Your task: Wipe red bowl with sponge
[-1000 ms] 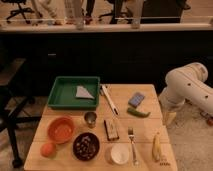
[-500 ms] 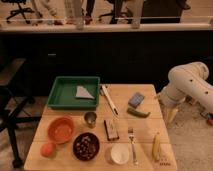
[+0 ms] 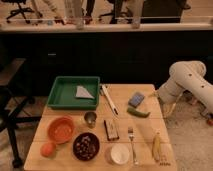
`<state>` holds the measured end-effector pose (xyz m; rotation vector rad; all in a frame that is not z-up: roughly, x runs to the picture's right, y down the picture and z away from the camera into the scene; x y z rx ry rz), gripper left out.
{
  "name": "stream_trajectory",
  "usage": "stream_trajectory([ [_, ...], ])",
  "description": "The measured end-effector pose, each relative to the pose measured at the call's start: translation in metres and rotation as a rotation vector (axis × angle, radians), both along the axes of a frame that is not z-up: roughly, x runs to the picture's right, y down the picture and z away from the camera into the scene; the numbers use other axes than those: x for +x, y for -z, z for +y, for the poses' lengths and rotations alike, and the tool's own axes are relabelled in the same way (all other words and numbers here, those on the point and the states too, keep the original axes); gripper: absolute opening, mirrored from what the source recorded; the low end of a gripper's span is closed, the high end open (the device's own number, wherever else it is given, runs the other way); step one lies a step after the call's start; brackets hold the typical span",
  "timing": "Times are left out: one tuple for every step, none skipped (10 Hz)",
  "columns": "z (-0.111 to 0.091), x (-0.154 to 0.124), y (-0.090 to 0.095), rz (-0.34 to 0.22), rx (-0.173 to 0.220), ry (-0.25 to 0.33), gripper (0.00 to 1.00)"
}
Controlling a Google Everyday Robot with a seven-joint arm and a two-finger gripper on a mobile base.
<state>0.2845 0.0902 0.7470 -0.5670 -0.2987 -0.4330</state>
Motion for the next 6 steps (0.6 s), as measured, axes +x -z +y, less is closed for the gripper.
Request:
stream_trajectory([
  [-0.0041, -0.0073, -0.0095, -0.007, 0.012, 0.014, 0.8],
  [-0.0085, -0.0148, -0.0161, -0.008, 0.024, 0.024, 0.8],
  [-0.0066, -0.0111, -0.0154, -0.001, 0.02, 0.022, 0.8],
  [-0.0066, -0.0103, -0.0154, 0.001, 0.02, 0.021, 0.8],
  [-0.0077, -0.0139, -0.0164, -0.004, 0.021, 0.025, 0.8],
  [-0.0078, -0.0144, -0.0165, -0.005, 0.021, 0.024, 0.8],
])
